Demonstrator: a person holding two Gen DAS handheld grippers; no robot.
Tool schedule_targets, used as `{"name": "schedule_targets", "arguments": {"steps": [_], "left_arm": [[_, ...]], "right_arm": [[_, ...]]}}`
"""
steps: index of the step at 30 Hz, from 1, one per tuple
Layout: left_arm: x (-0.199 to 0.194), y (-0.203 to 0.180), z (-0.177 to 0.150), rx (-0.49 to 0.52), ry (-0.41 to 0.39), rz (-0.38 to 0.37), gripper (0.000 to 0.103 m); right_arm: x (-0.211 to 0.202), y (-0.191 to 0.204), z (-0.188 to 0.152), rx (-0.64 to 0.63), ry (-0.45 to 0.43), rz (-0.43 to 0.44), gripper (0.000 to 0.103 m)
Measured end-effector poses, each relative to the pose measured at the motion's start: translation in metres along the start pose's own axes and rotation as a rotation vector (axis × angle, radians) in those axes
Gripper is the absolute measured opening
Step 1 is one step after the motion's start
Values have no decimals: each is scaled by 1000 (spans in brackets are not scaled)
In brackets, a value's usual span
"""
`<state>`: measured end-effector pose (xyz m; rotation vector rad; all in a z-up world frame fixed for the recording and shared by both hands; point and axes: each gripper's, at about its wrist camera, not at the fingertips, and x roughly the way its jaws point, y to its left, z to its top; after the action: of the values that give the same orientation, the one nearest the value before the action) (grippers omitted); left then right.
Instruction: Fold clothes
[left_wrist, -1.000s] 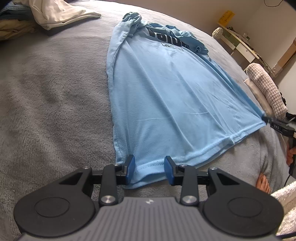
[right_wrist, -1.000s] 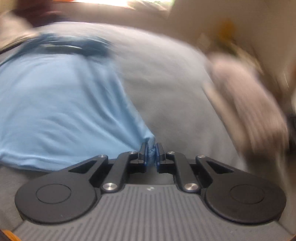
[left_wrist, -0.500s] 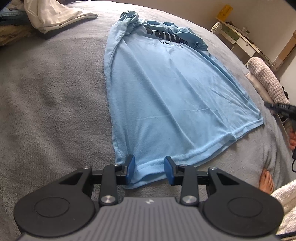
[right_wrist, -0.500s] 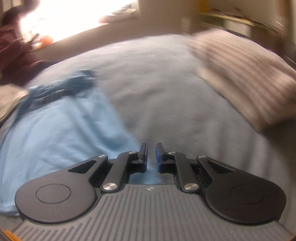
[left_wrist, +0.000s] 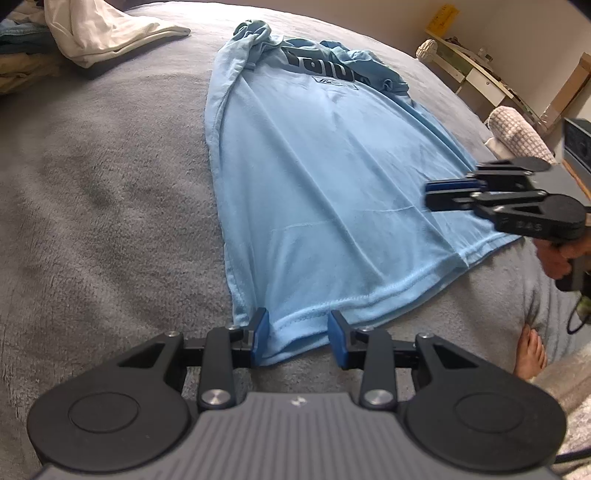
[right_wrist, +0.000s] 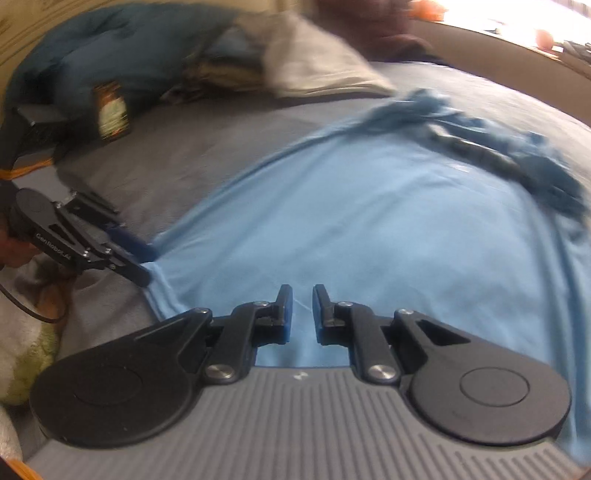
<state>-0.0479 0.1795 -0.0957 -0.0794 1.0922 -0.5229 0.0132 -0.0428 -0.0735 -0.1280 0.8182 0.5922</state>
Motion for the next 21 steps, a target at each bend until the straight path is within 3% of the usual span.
{"name": "schedule_targets", "arguments": {"steps": [4, 9, 13, 16, 21], "left_arm": [[-1, 7, 0, -24, -1, -31, 36], [-6, 17, 2, -61, 6, -78, 37], [-14, 22, 2, -79, -8, -98, 42], [-23, 26, 1, -99, -44, -103, 45], [-28, 40, 8, -178, -143, -103, 49]], "right_arm": [[25, 19, -3, -119, 105, 22, 14], [26, 25, -9, -175, 138, 14, 15], [23, 7, 13, -63, 163, 41, 20], [18, -11, 41, 35, 110, 38, 27], [38, -56, 100, 311, 37, 75, 45]]}}
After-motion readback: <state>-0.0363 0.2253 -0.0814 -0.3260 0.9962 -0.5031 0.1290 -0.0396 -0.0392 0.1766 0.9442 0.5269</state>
